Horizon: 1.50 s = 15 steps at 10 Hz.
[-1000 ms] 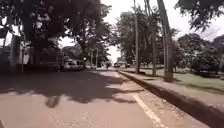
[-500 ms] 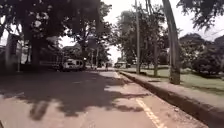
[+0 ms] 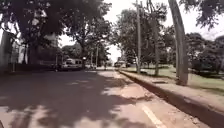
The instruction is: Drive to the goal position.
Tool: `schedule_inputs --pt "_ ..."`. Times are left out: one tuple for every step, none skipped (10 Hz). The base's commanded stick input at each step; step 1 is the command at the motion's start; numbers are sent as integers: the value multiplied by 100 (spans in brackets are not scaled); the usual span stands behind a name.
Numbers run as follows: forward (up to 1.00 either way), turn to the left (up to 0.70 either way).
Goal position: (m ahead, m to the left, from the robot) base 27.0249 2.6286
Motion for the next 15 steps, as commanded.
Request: schedule_inputs --pt "70 0" --pt "70 0" --pt "70 0" --pt "70 0" --pt "70 0" --pt "70 0" --pt "70 0" --pt "70 0" --pt "70 0" --pt "70 0" --pt "70 0" --pt "70 0" --pt "70 0" --pt "70 0" --pt "70 0"
